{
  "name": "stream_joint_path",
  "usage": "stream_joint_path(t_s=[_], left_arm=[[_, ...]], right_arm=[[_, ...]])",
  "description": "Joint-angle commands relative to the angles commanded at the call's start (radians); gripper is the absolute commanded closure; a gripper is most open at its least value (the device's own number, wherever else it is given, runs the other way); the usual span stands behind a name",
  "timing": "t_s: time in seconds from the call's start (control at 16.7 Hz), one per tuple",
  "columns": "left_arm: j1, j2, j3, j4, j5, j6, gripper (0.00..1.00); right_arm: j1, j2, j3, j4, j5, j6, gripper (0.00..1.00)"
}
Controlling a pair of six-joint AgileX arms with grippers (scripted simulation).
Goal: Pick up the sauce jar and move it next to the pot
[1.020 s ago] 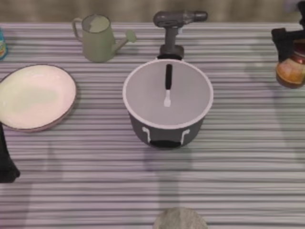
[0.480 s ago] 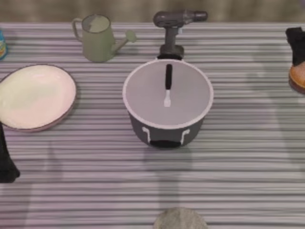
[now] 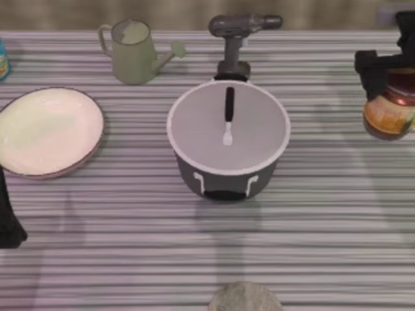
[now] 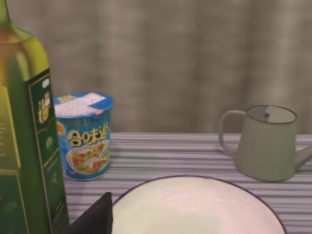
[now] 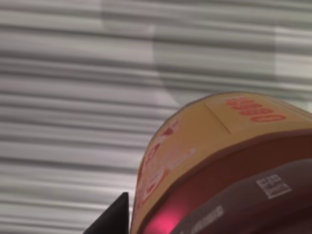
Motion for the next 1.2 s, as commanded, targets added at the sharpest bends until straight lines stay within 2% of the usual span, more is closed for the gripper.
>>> stream_joint_path(t_s=[0.24,0.42,0.72,1.2], left_arm=[[0.0,0.0,0.0,0.0,0.0,0.0,0.0],[0.0,0.0,0.0,0.0,0.0,0.0,0.0],[0.0,0.0,0.0,0.0,0.0,0.0,0.0],[0.0,0.0,0.0,0.0,0.0,0.0,0.0]], right_arm=[[0.118,-0.008,-0.097,0.084,0.035,0.187,1.0],[0.166,-0.013,-0.138,0.119,0.049,0.248,1.0],[0.164,-0.008,-0.139,0.121,0.046,0.248,1.0],[0.165,0.055,-0.239,0.288,0.049,0.248,1.0]])
